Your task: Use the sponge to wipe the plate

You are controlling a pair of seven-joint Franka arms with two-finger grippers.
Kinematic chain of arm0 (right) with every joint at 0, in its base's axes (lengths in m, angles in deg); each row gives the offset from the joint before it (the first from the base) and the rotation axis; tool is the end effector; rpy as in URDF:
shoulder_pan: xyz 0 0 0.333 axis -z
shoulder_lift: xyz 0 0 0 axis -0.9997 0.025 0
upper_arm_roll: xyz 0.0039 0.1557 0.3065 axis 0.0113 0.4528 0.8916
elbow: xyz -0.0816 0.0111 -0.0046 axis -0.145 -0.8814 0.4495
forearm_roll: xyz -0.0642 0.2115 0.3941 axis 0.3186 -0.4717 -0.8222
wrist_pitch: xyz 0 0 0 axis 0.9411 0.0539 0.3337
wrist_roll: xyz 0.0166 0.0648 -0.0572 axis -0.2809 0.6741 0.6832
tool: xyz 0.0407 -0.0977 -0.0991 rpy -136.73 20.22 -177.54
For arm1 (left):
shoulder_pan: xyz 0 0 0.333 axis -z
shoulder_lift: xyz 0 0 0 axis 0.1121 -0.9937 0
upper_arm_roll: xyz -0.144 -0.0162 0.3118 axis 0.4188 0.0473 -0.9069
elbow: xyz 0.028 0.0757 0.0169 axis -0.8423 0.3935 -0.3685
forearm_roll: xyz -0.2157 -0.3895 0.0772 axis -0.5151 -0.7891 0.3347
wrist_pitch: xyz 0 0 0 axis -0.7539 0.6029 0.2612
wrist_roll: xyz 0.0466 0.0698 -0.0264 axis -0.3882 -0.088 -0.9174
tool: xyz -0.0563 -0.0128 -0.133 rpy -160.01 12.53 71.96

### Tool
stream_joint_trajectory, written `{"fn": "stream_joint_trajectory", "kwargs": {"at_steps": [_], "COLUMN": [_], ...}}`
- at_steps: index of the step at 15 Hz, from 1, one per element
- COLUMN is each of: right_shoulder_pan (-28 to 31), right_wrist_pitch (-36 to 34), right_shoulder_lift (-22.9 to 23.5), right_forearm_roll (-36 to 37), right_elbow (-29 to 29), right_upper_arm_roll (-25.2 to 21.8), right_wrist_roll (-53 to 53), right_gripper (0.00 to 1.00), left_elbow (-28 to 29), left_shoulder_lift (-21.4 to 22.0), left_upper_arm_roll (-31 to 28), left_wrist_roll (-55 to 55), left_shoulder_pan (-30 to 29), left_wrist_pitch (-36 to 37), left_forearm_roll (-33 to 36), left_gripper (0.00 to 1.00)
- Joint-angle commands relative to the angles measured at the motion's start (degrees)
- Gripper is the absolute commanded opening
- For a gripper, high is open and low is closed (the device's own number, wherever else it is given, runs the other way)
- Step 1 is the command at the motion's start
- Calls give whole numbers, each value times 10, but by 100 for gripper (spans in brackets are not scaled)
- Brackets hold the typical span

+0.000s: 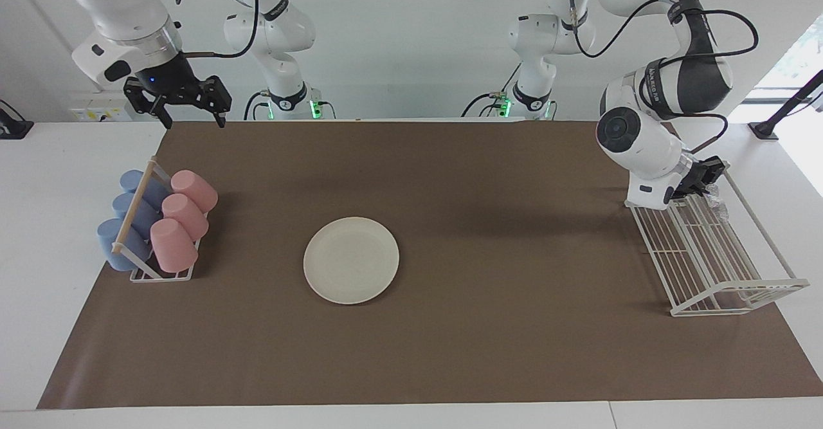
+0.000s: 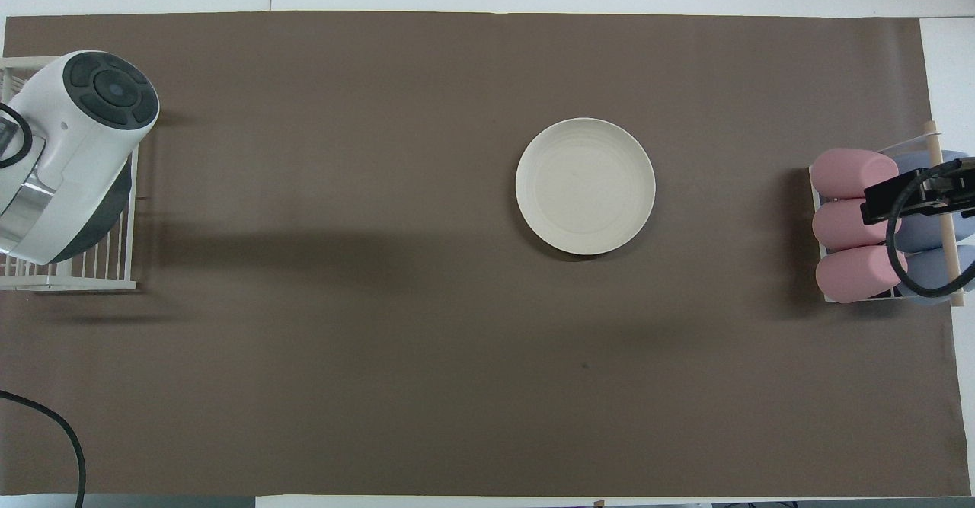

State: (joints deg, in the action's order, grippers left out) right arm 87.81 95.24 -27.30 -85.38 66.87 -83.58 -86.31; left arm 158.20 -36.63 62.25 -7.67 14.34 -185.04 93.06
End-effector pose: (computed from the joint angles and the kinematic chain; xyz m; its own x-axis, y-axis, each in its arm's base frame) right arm 0.5927 -0.0062 0.6392 0.9953 0.0406 -0.0884 0.0445 -0.9981 0.0426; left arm 0.6643 0.0021 0.4353 0.9998 -0.0164 -0.0077 -0.0159 -0.5884 -0.8084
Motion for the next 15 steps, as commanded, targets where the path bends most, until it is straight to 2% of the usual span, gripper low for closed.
{"fn": "stream_joint_trajectory", "kwargs": {"at_steps": [1, 7, 15], "right_shoulder_pan": [25, 28, 16], "right_wrist_pitch": [6, 10, 2], "right_shoulder_lift": [-13, -13, -13], "right_forearm_roll": [-6, -9, -9], "right_elbow": [19, 23, 19], "right_upper_arm_roll": [1, 5, 6], "right_wrist_roll": [24, 25, 22], "right_gripper": [100, 100, 100], "left_elbow": [7, 37, 36], "left_shoulder_lift": [-17, -13, -12], "left_upper_arm_roll": [-5, -2, -1], "left_wrist_roll": [-15, -95, -96], "left_shoulder_pan": [4, 5, 19], "left_wrist_pitch": [-17, -33, -27], "left_forearm_roll": [30, 40, 28], "left_gripper": [0, 0, 0]}}
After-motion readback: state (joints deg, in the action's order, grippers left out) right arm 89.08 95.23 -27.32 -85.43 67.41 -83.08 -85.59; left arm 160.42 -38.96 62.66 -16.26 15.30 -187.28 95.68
